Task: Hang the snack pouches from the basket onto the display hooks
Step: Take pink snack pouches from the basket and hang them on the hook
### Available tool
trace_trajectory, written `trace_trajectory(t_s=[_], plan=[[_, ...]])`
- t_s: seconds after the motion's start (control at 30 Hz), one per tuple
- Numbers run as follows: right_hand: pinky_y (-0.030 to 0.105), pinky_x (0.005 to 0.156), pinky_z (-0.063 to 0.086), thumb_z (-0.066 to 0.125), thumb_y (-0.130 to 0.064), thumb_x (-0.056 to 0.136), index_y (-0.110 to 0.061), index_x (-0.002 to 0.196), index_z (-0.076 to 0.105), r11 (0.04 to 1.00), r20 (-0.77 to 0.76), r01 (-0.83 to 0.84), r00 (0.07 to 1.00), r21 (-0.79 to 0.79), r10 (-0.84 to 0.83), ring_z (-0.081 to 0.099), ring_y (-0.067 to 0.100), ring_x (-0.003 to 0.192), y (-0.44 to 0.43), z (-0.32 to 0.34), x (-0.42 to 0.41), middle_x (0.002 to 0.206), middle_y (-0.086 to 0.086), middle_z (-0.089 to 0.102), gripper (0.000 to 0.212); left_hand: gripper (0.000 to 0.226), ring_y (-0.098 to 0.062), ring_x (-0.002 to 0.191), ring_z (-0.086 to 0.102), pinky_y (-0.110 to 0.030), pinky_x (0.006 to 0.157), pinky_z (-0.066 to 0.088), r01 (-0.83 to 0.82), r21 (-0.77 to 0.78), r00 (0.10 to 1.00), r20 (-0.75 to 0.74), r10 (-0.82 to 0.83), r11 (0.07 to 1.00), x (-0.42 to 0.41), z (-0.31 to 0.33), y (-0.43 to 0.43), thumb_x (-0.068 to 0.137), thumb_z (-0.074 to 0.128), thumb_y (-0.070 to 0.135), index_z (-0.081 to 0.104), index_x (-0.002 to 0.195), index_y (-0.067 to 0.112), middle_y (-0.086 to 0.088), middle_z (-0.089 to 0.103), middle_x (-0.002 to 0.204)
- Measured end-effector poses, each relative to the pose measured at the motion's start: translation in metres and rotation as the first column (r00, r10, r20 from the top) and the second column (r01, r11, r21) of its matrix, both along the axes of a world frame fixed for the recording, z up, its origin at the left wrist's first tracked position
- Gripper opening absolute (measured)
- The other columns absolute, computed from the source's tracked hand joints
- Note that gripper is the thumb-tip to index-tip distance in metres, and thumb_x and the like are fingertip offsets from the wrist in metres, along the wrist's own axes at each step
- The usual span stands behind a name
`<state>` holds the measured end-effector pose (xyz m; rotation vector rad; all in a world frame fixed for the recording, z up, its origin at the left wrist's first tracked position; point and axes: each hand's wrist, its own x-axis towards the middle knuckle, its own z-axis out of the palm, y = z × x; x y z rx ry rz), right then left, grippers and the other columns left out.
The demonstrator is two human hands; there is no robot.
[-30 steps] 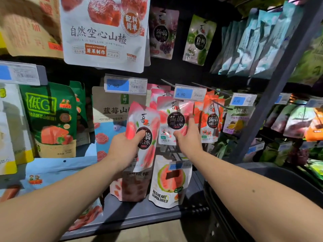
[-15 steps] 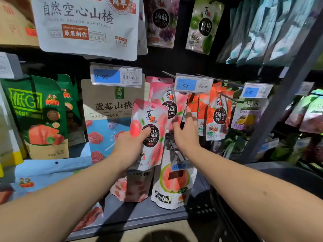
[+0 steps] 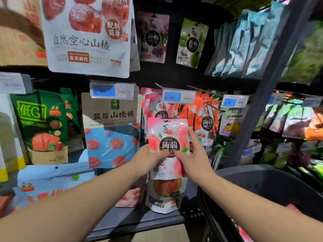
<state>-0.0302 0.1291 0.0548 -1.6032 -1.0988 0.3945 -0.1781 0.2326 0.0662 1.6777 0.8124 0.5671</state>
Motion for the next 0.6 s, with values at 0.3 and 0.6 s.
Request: trace_trajectory(t_s=[0.3,0.6], plan=[[-0.003,0.099,0.028,0.068,-0.007,0.095,-0.035,0.162,0.014,0.999,0.070,0.048,0.996,0.023,-0.050,0.027,-0.004,0.147,0.000,0.008,0.010,0.160,-0.025,0.024,0.091,0.046,0.010,0.082,0.066,-0.009,0.068,0.052,-0.082,0.204,0.993,0.098,0.063,0.976,-0.001,-0.008,-0.007,0.084,0.074,0.000,0.052,0.119,0.019,0.007,0.069,0.107],[0.004,0.107,0.024,0.071,-0.012,0.094,-0.036,0.162,0.014,0.997,0.145,0.034,0.988,0.062,-0.043,0.021,-0.015,0.142,0.003,0.018,0.008,0.154,-0.035,0.019,0.092,0.051,-0.007,0.100,0.070,-0.041,0.094,0.057,-0.133,0.281,0.981,0.177,0.086,0.950,-0.009,-0.005,-0.006,0.084,0.075,0.002,0.051,0.118,0.032,0.009,0.071,0.110]])
